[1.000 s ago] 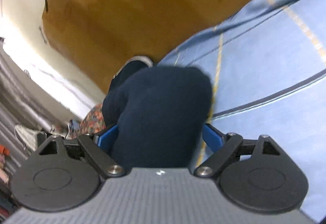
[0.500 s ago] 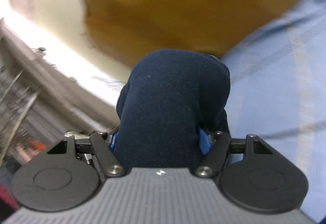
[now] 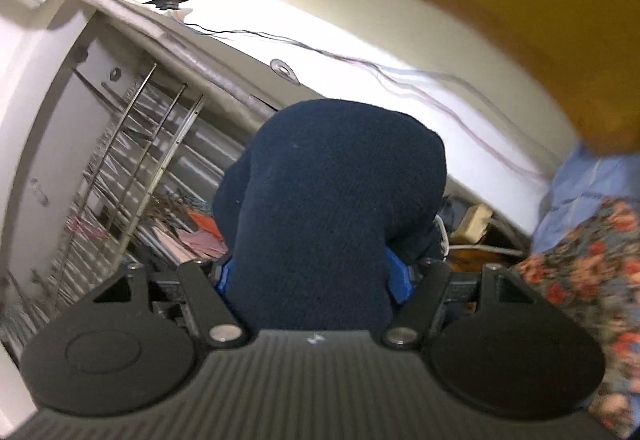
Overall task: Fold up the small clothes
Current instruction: 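Lift the sweater bundle with both tools and carry it toward the floral cloth, then lower the sweater onto the folded floral cloth and open both tools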
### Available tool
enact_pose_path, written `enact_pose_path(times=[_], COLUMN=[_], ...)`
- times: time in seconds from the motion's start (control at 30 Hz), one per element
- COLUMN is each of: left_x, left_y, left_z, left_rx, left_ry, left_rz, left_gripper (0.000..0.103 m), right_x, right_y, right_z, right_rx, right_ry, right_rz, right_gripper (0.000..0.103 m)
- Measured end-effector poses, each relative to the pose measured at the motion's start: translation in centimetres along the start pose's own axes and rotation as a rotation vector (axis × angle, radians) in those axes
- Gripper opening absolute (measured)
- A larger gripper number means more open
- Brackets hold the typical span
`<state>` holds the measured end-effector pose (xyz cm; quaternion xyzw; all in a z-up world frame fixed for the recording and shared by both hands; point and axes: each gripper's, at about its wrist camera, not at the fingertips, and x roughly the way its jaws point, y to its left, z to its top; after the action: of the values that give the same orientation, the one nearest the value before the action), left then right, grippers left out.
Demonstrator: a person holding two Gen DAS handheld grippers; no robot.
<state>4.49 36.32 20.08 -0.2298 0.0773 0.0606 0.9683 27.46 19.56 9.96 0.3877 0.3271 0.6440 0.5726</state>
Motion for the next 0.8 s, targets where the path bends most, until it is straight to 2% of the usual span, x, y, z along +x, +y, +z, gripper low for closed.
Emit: enact_pose_path(times=[0.07,0.13,0.17,0.2,0.23,0.27,0.3,0.37,0.43,0.53,0.6,0.7,0.8], left_x=[2.2,5.5,7.3,9.0,9.9,9.4,8.8,8.4,7.6,6.1,3.6,0.5,-1.3], left_y=[2.2,4.9,6.4,7.9,8.8,8.2,7.2,7.1,7.8,8.2,7.4,5.5,2.6], left_z=[-2.1,-5.8,-7.8,-10.2,-12.3,-13.4,-13.8,-13.8,-13.8,-12.8,-13.0,-14.1,-17.0], left_rx=[-0.026,-0.087,-0.129,-0.182,-0.203,-0.158,-0.107,-0.138,-0.171,-0.190,-0.195,-0.163,-0.076], left_ry=[0.067,0.190,0.272,0.365,0.397,0.336,0.290,0.281,0.282,0.275,0.223,0.152,0.161], left_rz=[0.054,0.110,0.138,0.163,0.171,0.179,0.202,0.186,0.181,0.205,0.213,0.219,0.250], left_gripper=[0.093,0.088,0.080,0.076,0.077,0.080,0.078,0.083,0.083,0.089,0.094,0.100,0.102], right_x=[0.0,-0.5,-0.7,-0.3,0.0,-0.4,-0.8,-1.2,-2.1,-5.0,-8.0,-11.9,-15.8], right_y=[-2.3,-4.7,-5.7,-6.6,-7.3,-7.3,-6.4,-4.7,-3.3,-2.0,-0.6,0.9,1.0], right_z=[-1.0,-2.1,-2.8,-3.6,-4.6,-5.4,-6.0,-6.1,-6.2,-7.1,-8.0,-9.5,-11.6], right_rx=[0.013,-0.030,-0.101,-0.197,-0.281,-0.344,-0.396,-0.434,-0.469,-0.495,-0.508,-0.535,-0.524], right_ry=[0.014,0.047,0.074,0.124,0.176,0.192,0.192,0.197,0.188,0.113,0.072,0.046,0.052], right_rz=[-0.037,-0.173,-0.299,-0.474,-0.595,-0.593,-0.591,-0.610,-0.630,-0.606,-0.596,-0.629,-0.717], right_gripper=[0.071,0.069,0.069,0.069,0.069,0.068,0.068,0.070,0.072,0.078,0.079,0.080,0.080])
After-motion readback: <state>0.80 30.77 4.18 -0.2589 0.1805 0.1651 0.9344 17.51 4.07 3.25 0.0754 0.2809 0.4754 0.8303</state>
